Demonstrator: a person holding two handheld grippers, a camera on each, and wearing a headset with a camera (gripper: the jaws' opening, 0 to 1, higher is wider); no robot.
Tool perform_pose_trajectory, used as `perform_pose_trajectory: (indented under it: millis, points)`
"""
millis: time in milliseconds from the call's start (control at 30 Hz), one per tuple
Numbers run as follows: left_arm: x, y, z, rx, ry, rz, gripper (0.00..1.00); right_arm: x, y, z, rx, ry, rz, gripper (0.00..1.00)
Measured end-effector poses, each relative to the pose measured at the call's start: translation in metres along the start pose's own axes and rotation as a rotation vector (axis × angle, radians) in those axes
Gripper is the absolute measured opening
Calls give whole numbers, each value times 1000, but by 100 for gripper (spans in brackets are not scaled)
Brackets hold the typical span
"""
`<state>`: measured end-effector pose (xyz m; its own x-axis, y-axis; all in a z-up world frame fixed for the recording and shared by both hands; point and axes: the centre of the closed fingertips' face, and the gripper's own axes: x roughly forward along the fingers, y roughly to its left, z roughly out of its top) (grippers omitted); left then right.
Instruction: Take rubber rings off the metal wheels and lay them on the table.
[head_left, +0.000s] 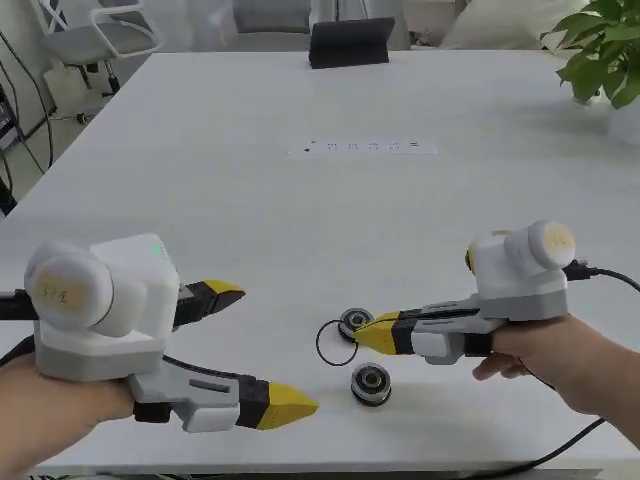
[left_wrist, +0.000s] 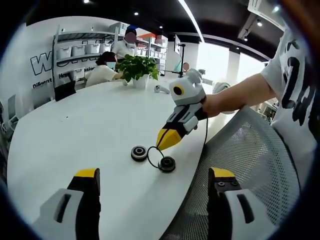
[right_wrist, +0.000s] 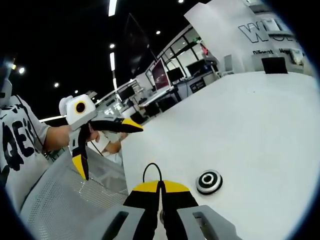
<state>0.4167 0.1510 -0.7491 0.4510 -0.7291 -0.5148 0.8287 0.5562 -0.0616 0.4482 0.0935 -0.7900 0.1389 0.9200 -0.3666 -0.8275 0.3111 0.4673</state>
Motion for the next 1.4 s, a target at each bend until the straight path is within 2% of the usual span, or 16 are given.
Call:
perform_pose_trajectory:
  millis: [600,733,1133,1400]
  points:
    - [-13,6,-7,-3,4,33,93,25,-3,-10,-47,107,-10,0]
    - [-15,7,-9,-6,3,37,92,29,-9,-13,-57,129,-41,0]
    - [-17,8,-11,-14,6,44,92,41,-16,-27,-80,202,-72,0]
    - [-17,11,-12,-16,10,47,92,45,-22,-31,-139,236,-104,0]
